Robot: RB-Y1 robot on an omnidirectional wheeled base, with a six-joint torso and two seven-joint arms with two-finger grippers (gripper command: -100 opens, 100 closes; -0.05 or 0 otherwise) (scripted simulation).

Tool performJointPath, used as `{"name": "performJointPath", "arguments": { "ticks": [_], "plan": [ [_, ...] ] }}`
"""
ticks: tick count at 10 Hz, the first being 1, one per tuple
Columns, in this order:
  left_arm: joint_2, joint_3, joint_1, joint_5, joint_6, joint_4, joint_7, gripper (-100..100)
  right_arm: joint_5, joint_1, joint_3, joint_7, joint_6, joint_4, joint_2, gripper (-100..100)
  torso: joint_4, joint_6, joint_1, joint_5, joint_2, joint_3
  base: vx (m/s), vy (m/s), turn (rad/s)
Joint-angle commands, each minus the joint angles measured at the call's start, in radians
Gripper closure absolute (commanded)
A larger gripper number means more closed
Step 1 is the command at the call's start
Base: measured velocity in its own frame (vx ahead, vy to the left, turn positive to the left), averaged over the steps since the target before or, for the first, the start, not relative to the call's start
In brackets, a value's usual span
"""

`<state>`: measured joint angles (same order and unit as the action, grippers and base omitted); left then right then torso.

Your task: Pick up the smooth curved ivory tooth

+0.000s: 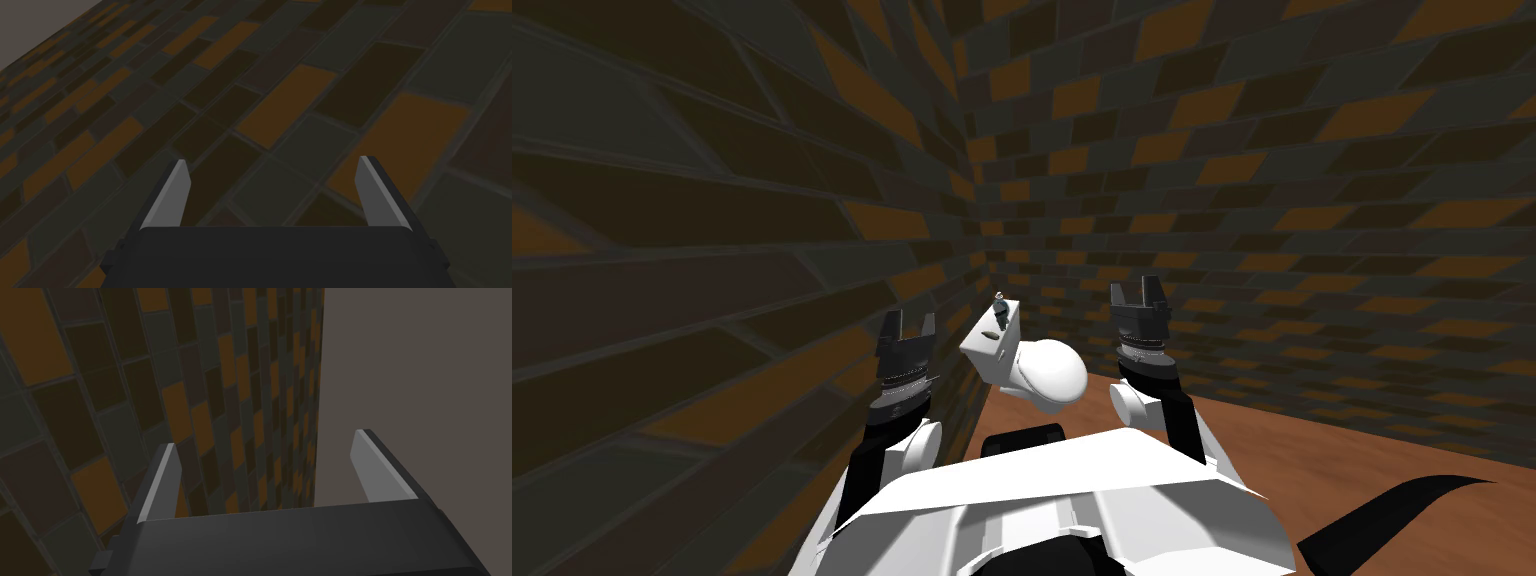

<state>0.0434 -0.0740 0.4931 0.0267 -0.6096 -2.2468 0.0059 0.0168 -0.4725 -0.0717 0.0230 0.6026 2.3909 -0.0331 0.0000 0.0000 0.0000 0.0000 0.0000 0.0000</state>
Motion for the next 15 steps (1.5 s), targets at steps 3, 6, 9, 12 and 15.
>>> {"name": "performJointPath", "arguments": {
  "ticks": [3,6,9,12,15],
  "plan": [
    [0.052,0.0,-0.042,-0.011,0.082,0.022,-0.019,-100,0.0,0.0,0.0,0.0,0.0,0.0,0.0,0,0.0,0.0,-0.001,0.0,0.0,0.0,-0.009,-0.016,0.013],
    [0.066,-0.001,-0.076,-0.022,0.153,0.038,-0.034,-100,0.0,0.0,0.0,0.0,0.0,0.0,0.0,0,0.0,0.0,-0.001,0.0,0.001,0.0,-0.013,-0.013,0.012],
    [0.07,-0.002,-0.096,-0.029,0.203,0.047,-0.043,-100,0.0,0.0,0.0,0.0,0.0,0.0,0.0,0,0.0,0.0,-0.001,0.0,0.001,0.0,-0.013,-0.012,0.011],
    [0.076,-0.003,-0.142,-0.044,0.286,0.067,-0.064,-100,0.0,0.0,0.0,0.0,0.0,0.0,0.0,0,0.0,0.0,-0.001,0.0,0.001,0.0,-0.017,-0.012,0.017],
    [0.077,-0.004,-0.167,-0.053,0.349,0.078,-0.075,-100,0.0,0.0,0.0,0.0,0.0,0.0,0.0,0,0.0,0.0,-0.001,0.0,0.001,0.001,-0.018,-0.011,0.014]
  ]
}}
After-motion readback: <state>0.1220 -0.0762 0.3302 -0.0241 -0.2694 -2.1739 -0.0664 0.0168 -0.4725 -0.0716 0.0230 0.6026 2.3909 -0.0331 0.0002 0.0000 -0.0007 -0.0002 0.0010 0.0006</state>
